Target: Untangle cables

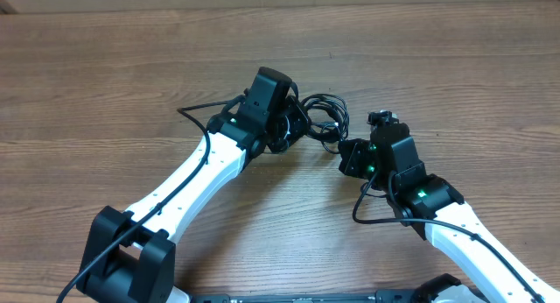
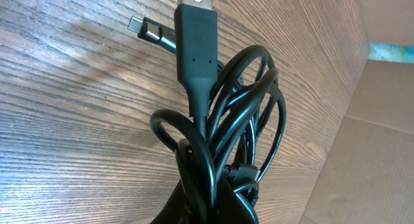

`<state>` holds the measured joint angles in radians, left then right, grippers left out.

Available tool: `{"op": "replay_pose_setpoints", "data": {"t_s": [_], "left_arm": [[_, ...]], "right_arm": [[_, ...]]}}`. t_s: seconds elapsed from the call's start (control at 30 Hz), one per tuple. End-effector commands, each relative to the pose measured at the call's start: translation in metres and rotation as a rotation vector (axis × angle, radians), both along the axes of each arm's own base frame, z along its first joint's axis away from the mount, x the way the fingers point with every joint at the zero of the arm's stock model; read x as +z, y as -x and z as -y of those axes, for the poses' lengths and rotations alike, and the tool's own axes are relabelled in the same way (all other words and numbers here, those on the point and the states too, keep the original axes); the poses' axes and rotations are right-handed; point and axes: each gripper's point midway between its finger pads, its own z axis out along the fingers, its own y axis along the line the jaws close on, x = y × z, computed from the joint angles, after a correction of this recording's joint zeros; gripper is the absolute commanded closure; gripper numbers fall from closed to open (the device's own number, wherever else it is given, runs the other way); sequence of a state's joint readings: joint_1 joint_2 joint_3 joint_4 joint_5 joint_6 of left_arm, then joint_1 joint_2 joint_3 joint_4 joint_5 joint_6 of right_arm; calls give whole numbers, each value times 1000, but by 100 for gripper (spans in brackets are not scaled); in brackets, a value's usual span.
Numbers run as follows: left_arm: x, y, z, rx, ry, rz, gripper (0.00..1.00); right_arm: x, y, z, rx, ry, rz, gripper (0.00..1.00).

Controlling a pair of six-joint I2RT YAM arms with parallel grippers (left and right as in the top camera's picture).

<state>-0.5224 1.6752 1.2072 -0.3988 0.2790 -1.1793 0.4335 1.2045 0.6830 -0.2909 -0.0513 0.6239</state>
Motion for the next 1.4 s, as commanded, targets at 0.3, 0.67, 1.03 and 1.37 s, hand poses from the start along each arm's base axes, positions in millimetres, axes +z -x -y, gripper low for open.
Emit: {"op": "replay_pose_setpoints", "data": {"t_s": [0.3,0.67,1.03,1.37], "left_arm": [[13,-19,-25,128,-92,81,96],[11,-21,-31,152,-124,85,96],[10,-16,-25,130,-93,57,96],[15,2,-1,158,103,-117,96]], "right_arm": [[-10,6,17,-49,86,-50,96],[-24,15,43,-124,207,-99,96],[12,-1,-14,52,-55,19,26],[25,-4,-27,105,-120,58,29]]}}
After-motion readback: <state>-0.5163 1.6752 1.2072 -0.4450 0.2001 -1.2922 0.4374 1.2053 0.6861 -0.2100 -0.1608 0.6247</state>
